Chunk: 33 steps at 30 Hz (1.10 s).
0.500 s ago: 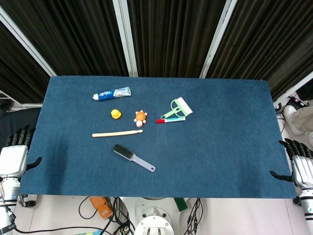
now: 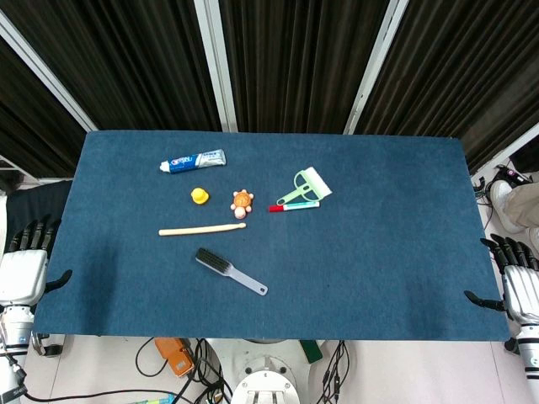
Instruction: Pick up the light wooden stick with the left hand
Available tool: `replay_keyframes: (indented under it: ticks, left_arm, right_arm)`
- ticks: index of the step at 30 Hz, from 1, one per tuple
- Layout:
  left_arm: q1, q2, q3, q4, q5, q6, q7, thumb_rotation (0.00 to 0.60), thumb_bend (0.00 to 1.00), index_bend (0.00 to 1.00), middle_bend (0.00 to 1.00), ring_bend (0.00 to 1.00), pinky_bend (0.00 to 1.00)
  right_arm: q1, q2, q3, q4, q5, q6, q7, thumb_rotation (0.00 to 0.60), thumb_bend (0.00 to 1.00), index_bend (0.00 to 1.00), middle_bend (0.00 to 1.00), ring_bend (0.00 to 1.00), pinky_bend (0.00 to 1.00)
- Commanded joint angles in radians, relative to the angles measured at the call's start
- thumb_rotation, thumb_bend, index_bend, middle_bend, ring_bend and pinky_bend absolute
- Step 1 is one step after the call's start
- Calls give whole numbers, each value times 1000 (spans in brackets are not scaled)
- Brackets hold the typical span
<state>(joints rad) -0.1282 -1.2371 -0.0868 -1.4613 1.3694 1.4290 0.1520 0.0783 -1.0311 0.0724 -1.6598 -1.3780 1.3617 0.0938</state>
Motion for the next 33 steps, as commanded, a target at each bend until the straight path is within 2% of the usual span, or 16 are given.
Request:
replay_keyframes:
  ticks: [1, 7, 14, 21, 27, 33]
  left_arm:
    - [0, 0, 1, -1, 2, 1, 0, 600, 157, 64, 0, 0, 138]
    - [-12, -14, 10, -18, 25, -14, -21, 600, 157, 41, 0, 0, 138]
    - [-74, -85, 23, -57, 100, -62, 7, 600, 157, 18, 0, 0, 138]
    - [-189, -156, -29, -100, 47, -202, 95, 600, 157, 18, 7, 0, 138]
    - [-282, -220, -86, -77, -25, -295, 150, 600, 157, 55, 83, 19, 138]
    - [-368, -260, -117, -42, -82, -388, 182, 600, 157, 98, 140, 41, 138]
  right_arm:
    - [-2, -6, -2, 9, -7, 4, 2, 600, 182, 204, 136, 85, 0]
    - [-1, -5, -1, 4, 3, -3, 0, 600, 182, 202, 136, 85, 0]
    - [-2, -3, 0, -3, 14, -9, -4, 600, 181, 202, 136, 85, 0]
    - [9, 6, -3, -8, 30, -46, -2, 600, 182, 202, 136, 85, 0]
    - [14, 10, -6, -11, 30, -57, -7, 600, 182, 202, 136, 85, 0]
    - [16, 13, -7, -14, 34, -63, -11, 600, 182, 202, 136, 85, 0]
